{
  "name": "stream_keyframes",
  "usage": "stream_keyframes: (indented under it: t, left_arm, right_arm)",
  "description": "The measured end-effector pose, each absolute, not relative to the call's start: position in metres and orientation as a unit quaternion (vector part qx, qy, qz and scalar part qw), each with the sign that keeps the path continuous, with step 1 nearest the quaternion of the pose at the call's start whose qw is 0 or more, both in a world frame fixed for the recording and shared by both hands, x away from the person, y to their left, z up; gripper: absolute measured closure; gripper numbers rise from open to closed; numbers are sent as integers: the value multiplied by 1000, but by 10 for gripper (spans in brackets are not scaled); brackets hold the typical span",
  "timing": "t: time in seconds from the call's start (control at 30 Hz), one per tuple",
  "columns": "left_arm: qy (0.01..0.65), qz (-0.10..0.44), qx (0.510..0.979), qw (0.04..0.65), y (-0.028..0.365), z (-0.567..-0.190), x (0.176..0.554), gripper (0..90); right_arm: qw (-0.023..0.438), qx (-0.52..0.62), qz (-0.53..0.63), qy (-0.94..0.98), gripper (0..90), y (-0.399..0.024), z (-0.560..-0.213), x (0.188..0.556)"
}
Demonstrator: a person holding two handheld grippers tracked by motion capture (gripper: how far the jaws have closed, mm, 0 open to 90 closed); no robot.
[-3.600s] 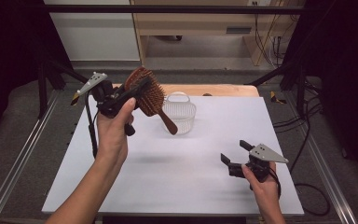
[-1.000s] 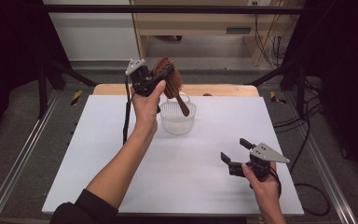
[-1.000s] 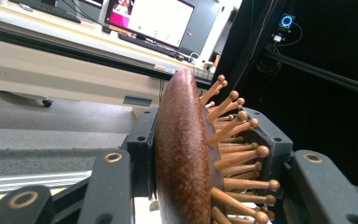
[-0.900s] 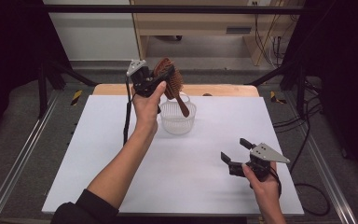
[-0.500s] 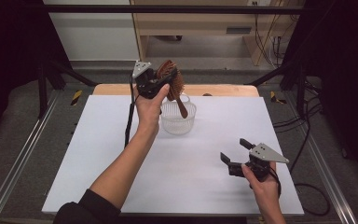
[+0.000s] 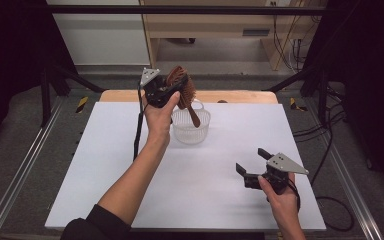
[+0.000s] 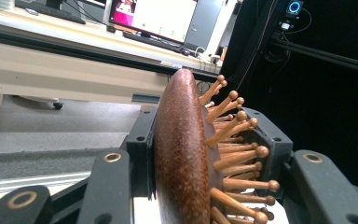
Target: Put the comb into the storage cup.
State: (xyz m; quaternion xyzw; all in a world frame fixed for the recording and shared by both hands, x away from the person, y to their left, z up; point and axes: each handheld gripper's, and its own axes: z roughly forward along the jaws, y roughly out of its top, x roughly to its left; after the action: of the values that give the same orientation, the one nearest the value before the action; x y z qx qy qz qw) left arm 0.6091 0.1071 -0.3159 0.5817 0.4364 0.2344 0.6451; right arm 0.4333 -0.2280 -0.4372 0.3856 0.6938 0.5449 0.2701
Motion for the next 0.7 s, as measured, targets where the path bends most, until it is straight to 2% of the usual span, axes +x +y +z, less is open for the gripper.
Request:
stream_keyframes:
  t: [0.7]
  left_arm:
    - [442, 221, 580, 647, 110, -334, 612, 513]
  right_arm:
    - [267, 383, 545, 697, 38, -227, -438, 434]
